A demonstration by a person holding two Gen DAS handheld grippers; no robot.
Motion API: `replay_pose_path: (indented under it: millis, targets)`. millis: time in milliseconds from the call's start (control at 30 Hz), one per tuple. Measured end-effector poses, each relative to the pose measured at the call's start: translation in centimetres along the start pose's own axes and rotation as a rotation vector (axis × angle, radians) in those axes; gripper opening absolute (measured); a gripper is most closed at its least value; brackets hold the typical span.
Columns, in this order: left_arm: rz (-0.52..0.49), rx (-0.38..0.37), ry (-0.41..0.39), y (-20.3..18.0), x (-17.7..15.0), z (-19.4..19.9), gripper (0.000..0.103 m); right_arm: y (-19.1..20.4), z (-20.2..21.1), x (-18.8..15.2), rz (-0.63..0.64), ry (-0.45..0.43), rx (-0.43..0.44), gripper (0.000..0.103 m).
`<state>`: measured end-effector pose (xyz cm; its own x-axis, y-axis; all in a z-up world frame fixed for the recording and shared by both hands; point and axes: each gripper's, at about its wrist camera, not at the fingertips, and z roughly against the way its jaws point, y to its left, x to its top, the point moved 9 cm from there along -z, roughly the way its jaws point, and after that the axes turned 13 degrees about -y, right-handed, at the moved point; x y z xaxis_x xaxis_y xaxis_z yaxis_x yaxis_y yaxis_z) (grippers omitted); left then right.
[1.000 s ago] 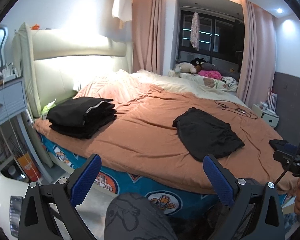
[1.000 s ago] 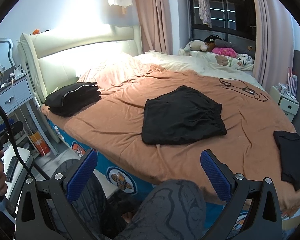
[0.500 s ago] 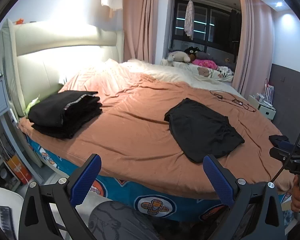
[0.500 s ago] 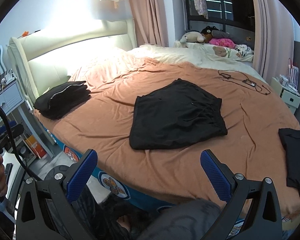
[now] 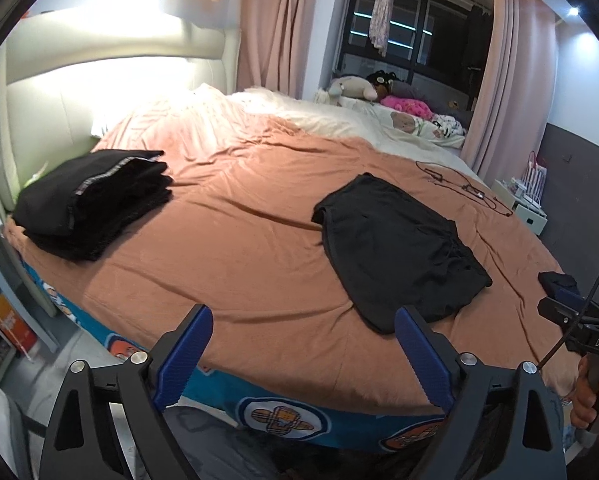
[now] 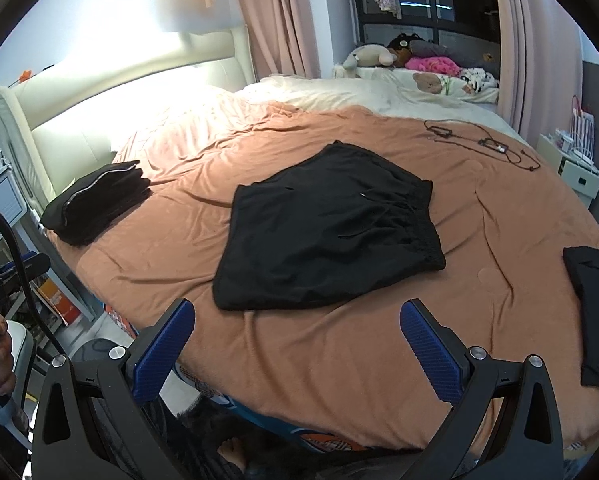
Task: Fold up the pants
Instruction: 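Move both grippers toward the black pants lying on the bed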
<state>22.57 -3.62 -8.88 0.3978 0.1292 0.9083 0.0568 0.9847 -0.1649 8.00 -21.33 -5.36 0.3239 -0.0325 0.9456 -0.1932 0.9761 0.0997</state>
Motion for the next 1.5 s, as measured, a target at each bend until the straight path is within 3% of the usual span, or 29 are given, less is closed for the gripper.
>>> replay_pose_path:
  millis: [167,600,933,1267,1500]
  targets:
    - [0.000,-0.026,0.048,-1.4,-0.6,-2.8,0.091,-1.9,-2.0,0.0,-0.059,0.023,-0.001,0.103]
    - [0.145,-0.135,0.268,-3.8,-4.5,-10.2,0.072,-7.2,-6.5,-0.2,-0.192,0.066,-0.022,0.103]
    - [0.310,-0.193,0.445,-5.7,-8.3,-14.7,0.070,-10.2,-9.3,-0.5,-0.255,0.102,-0.025,0.097]
    - [0.433,-0.223,0.552,-6.6,-10.0,-17.2,0.065,-12.3,-11.8,-1.2,-0.340,0.126,-0.015,0.096]
    - [0.513,-0.253,0.614,-7.0,-10.9,-19.0,0.063,-14.1,-13.4,-1.4,-0.414,0.134,-0.008,0.089]
